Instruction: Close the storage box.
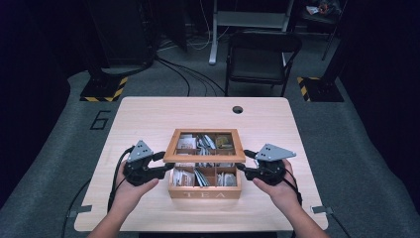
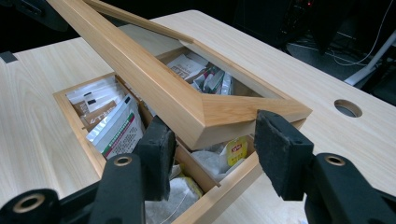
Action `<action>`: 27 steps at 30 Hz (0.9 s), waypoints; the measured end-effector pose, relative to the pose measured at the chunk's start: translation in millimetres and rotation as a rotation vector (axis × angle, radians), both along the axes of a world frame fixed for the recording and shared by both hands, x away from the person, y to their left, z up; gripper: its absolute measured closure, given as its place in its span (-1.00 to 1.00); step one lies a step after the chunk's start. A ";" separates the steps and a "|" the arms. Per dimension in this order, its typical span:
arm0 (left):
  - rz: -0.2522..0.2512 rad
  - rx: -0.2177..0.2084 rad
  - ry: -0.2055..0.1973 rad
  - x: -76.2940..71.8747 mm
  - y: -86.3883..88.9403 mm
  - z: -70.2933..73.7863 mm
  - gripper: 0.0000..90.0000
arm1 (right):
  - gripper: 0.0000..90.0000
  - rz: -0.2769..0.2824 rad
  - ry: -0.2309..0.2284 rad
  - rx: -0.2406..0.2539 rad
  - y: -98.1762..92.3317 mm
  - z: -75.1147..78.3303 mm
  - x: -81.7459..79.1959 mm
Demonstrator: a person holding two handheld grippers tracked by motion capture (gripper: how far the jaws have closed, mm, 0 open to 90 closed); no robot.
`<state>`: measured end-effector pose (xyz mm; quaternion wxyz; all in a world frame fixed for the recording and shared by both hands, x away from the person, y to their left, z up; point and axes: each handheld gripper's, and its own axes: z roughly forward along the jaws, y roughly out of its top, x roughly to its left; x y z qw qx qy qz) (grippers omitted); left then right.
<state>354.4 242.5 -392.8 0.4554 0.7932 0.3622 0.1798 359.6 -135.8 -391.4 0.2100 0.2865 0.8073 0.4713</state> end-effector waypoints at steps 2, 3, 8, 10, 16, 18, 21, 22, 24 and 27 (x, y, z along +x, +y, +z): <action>0.000 -0.003 0.007 -1.5 -0.1 -2.7 0.07 | 0.05 0.001 0.000 -0.004 -0.2 -2.3 -0.5; -0.001 0.001 0.005 -1.9 0.2 -4.1 0.07 | 0.04 -0.004 0.006 0.003 -0.1 -3.8 -1.1; -0.003 -0.004 0.015 -6.7 0.4 -14.1 0.07 | -0.01 -0.009 0.034 0.017 -0.4 -13.7 -3.9; -0.004 0.002 0.014 -8.7 0.0 -17.3 0.07 | -0.01 -0.014 0.048 0.020 0.0 -17.2 -5.3; -0.012 0.001 0.036 -12.2 0.4 -24.6 0.07 | 0.00 -0.019 0.066 0.027 -0.1 -26.1 -10.2; -0.021 -0.003 0.040 -13.4 0.7 -27.4 0.08 | 0.00 -0.030 0.077 0.031 0.6 -28.7 -12.0; -0.026 -0.017 0.045 -15.8 1.1 -31.4 0.08 | 0.00 -0.030 0.088 0.030 0.9 -32.3 -14.3; -0.030 -0.013 0.046 -16.2 1.5 -32.3 0.08 | 0.00 -0.025 0.089 0.028 0.3 -33.5 -14.7; -0.033 -0.014 0.049 -17.1 1.2 -34.3 0.07 | 0.00 -0.030 0.104 0.037 0.2 -36.1 -15.7; -0.034 -0.015 0.062 -18.9 -0.4 -37.4 0.07 | 0.00 -0.032 0.111 0.034 0.5 -39.6 -17.2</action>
